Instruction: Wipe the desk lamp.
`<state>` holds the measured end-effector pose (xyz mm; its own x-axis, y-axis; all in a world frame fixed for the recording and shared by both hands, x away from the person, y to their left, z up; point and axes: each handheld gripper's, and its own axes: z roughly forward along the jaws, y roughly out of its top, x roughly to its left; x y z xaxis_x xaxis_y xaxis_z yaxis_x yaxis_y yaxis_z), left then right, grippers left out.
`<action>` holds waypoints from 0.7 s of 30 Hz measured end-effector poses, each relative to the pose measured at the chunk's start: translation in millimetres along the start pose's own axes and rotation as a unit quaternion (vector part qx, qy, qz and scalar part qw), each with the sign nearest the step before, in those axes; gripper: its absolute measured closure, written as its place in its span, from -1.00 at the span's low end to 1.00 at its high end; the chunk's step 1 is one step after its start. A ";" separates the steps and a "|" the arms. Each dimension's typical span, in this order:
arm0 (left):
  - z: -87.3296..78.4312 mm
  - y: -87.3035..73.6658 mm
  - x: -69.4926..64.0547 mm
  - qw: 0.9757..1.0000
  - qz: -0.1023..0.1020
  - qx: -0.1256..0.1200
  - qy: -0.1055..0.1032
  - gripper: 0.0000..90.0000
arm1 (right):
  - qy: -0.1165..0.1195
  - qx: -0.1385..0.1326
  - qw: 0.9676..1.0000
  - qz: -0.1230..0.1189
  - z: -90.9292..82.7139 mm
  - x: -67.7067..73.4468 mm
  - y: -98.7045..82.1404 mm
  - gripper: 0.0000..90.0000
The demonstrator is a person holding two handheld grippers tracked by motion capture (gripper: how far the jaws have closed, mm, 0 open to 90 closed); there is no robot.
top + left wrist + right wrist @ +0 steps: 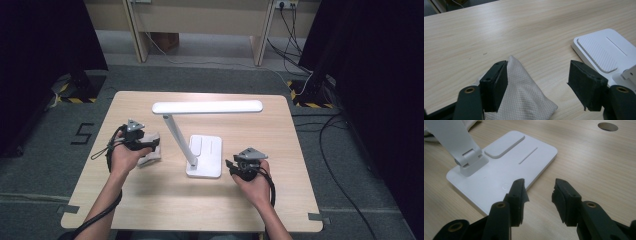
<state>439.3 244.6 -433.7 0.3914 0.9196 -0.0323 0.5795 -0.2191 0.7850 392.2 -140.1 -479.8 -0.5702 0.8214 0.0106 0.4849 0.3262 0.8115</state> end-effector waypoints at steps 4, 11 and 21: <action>3.3 11.7 7.0 1.000 0.010 0.002 0.008 -0.32 | -0.003 0.002 1.000 0.004 -2.0 -3.4 -1.5 0.35; 14.7 33.6 18.9 1.000 0.004 -0.006 0.009 -0.31 | -0.007 0.003 1.000 0.009 -3.3 -9.4 -3.5 0.35; 11.6 33.9 34.0 1.000 0.004 -0.005 0.002 -0.31 | -0.009 -0.003 1.000 0.015 -8.9 -16.6 -9.2 0.35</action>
<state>480.6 264.6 -415.3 0.3941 0.9188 -0.0237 0.5694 -0.2238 0.7910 391.3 -160.8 -482.3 -0.5437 0.8390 0.0243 0.4972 0.2986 0.8146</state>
